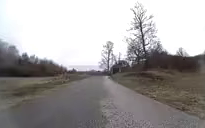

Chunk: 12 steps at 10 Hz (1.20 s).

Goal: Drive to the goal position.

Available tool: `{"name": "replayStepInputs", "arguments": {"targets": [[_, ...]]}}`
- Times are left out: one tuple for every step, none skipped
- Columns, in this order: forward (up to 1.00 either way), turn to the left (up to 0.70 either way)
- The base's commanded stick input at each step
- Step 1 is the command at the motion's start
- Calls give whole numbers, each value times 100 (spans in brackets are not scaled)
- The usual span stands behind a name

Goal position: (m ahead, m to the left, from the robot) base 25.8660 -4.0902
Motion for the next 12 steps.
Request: {"name": "replayStepInputs", "arguments": {"targets": [[100, 0], [100, 0], [100, 24], [100, 40], [100, 40], [100, 40], [100, 40], [100, 40], [100, 21], [100, 0], [100, 0], [100, 0]]}}
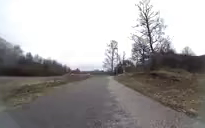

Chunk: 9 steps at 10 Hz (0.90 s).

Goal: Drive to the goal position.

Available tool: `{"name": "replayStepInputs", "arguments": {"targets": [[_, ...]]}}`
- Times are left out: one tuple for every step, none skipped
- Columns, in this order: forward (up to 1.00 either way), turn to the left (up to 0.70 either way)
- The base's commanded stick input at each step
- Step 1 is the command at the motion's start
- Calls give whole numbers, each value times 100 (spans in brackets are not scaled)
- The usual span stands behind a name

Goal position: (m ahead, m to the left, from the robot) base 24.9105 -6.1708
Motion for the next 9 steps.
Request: {"name": "replayStepInputs", "arguments": {"targets": [[100, 0], [100, 0], [100, 0], [100, 0], [100, 0], [100, 0], [100, 0], [100, 0], [100, 0]]}}
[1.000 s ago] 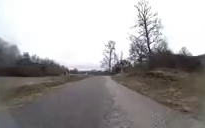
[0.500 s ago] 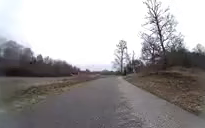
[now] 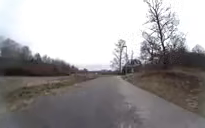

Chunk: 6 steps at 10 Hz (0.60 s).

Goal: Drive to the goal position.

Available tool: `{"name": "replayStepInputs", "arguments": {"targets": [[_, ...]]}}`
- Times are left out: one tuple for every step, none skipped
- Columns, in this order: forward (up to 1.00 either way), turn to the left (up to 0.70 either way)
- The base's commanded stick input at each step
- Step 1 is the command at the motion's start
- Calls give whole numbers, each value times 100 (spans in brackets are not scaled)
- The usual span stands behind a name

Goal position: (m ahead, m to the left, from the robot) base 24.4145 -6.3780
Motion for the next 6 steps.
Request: {"name": "replayStepInputs", "arguments": {"targets": [[100, 0], [100, 0], [100, 0], [100, 0], [100, 0], [100, 0]]}}
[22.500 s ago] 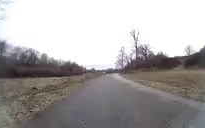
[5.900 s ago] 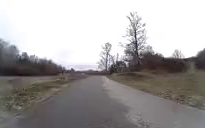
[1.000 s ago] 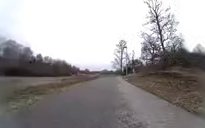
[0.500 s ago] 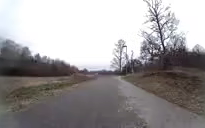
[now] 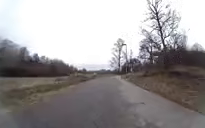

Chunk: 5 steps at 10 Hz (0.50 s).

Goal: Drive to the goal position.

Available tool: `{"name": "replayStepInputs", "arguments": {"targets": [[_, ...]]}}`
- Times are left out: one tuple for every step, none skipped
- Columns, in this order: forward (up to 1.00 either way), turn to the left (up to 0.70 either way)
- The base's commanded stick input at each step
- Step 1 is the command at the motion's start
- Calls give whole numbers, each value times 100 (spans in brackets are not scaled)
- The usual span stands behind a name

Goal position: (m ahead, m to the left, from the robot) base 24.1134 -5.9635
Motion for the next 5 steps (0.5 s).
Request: {"name": "replayStepInputs", "arguments": {"targets": [[100, 0], [100, 0], [100, 0], [100, 0], [100, 0]]}}
